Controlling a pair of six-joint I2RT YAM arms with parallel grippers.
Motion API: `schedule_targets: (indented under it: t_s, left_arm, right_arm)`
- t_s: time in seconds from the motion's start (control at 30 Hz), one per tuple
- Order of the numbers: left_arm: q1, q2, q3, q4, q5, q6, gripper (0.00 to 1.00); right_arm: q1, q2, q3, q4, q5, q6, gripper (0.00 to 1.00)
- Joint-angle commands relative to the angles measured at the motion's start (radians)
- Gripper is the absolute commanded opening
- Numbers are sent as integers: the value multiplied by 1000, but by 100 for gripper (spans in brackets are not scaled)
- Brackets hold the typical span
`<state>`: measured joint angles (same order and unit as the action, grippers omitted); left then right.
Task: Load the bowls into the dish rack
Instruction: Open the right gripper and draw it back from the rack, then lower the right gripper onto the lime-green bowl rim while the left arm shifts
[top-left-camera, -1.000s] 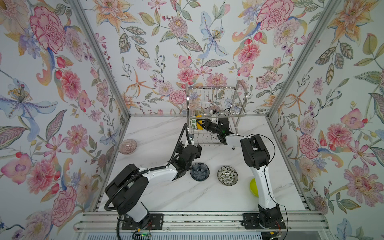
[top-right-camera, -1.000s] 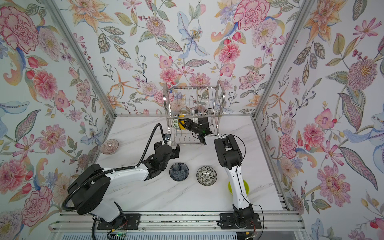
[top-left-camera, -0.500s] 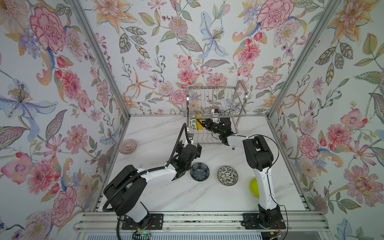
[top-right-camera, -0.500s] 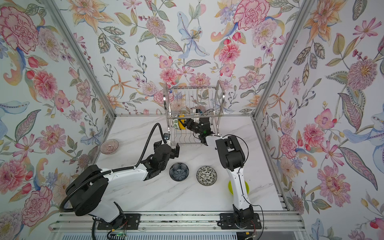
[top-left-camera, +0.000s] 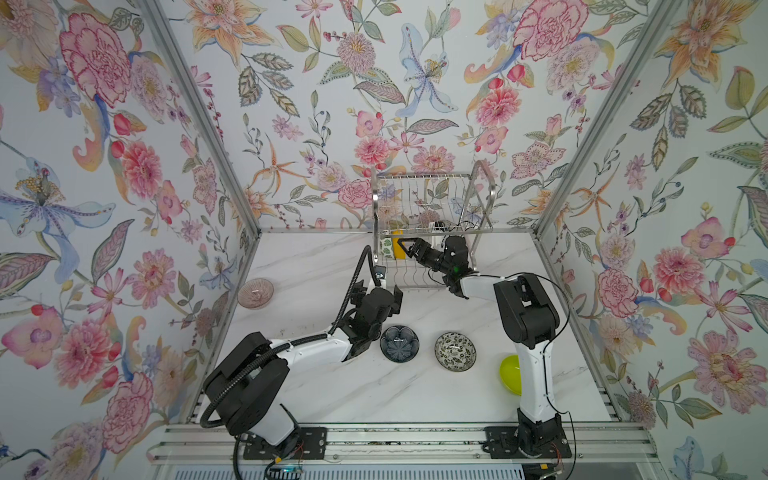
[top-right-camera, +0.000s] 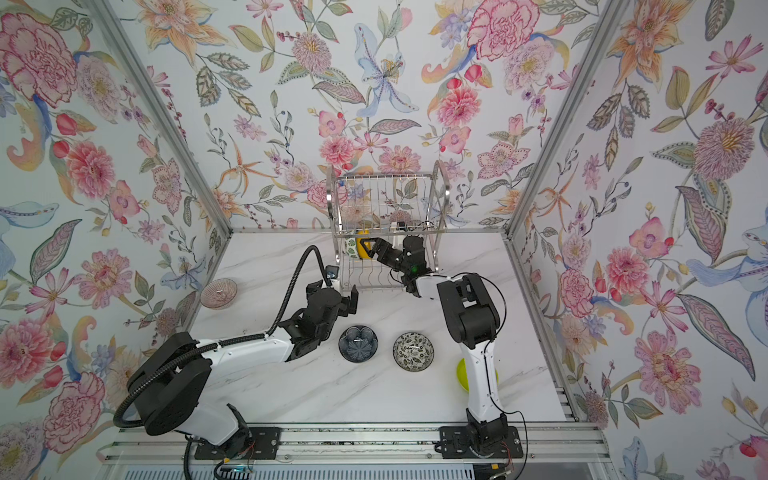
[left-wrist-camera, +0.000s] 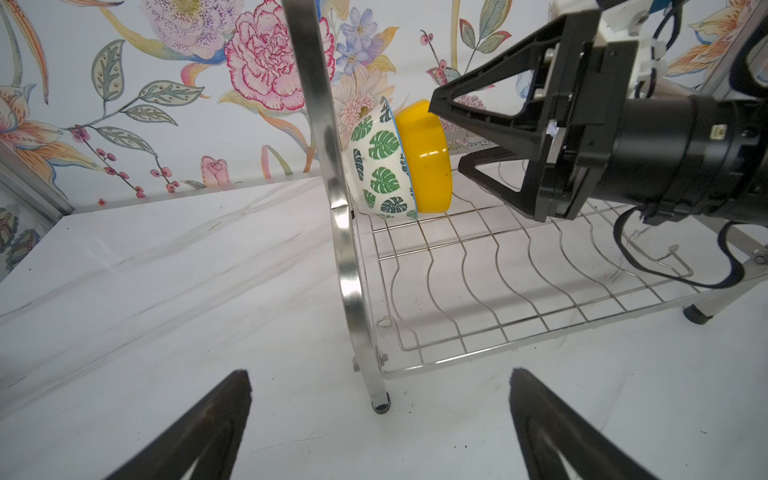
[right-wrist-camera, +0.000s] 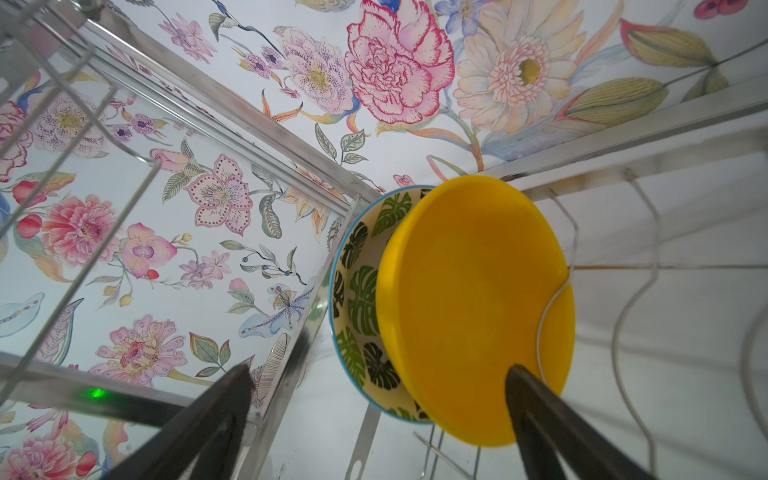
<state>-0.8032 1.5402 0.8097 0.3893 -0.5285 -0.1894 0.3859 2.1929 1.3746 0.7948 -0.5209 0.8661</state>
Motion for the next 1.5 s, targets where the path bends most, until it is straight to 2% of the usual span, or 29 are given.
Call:
schedule_targets:
  t_s: [0.0,0.5,0.6,0.7,0.87,1.03,1.27,1.47]
  left_arm:
    - [11,-52,22,-18,-33,-10,99]
    - [10,-148,-5,-21,-14,-9,99]
    - [11,-162,-9,-40,-39,-26,99]
    - [13,-192,-6,-38,-32,-91,99]
    - [11,-223,61,-149,9,-170,99]
    - [9,-310,-11,-168,-2,-250,99]
    - [-6,-420,-79,-176,9,-262,99]
    - [-97,-423,-67,-187,-35,-197,99]
  right_arm:
    - [-16,-75,-41,37,15,-32,99]
    - [-24,-269,-249,-5,19,-118,98]
    - [-22,-314,-285,-45,34,-145,99]
    - [-15,-370,-300,-176,103,-197,99]
    - [13,-444,-331,-276,184,-259,99]
    - [53,-533,-354,-409,288,-340,98]
    - [84,-611,-371,-547,377,-371,99]
    - [91,-680,-415,-634,428,-334,99]
